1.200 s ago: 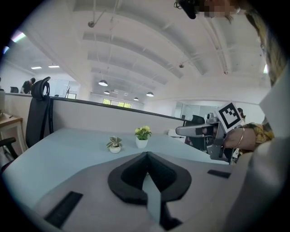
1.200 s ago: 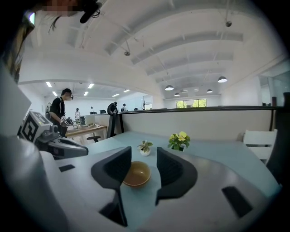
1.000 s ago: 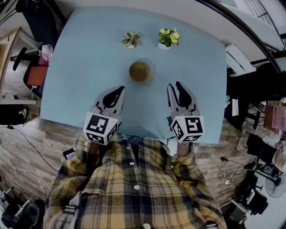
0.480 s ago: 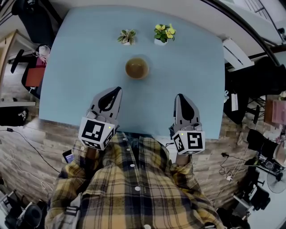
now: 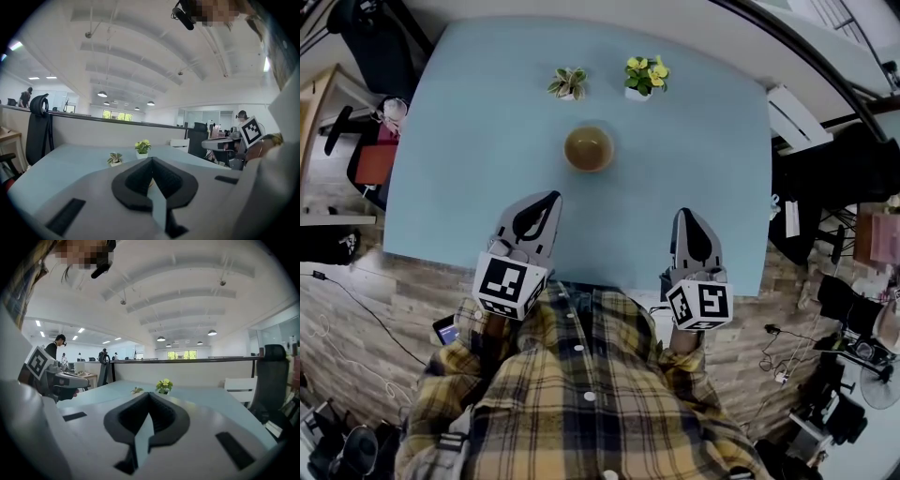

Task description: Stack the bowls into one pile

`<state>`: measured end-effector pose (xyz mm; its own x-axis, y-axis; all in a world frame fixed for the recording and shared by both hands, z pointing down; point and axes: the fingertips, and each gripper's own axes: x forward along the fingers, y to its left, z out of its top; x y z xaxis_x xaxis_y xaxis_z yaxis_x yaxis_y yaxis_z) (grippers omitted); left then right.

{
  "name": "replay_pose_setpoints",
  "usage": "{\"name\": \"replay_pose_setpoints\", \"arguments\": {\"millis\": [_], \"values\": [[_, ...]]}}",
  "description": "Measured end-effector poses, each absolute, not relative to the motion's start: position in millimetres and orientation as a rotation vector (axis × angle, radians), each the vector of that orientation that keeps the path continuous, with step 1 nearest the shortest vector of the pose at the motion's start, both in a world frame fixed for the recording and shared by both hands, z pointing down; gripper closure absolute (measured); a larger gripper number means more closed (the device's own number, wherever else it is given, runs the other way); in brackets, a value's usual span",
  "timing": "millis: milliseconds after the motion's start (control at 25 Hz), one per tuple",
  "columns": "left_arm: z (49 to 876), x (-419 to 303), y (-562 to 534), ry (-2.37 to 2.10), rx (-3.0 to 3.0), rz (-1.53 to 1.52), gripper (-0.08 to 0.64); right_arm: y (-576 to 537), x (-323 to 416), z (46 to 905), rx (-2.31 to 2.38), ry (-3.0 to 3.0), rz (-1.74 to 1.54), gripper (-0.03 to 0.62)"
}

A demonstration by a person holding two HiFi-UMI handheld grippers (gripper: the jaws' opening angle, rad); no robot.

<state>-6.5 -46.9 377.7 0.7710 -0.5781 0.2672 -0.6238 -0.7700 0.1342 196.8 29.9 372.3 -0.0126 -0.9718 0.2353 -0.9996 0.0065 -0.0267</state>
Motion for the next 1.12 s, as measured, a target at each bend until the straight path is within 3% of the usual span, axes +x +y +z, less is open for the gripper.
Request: {"name": "replay_pose_setpoints", "arguments": {"millis": [1120], "values": [[383, -10, -56, -0.981, 2.732, 0.342, 0.569, 5, 163, 384, 1.941, -2.224, 0.322, 0.589]]}}
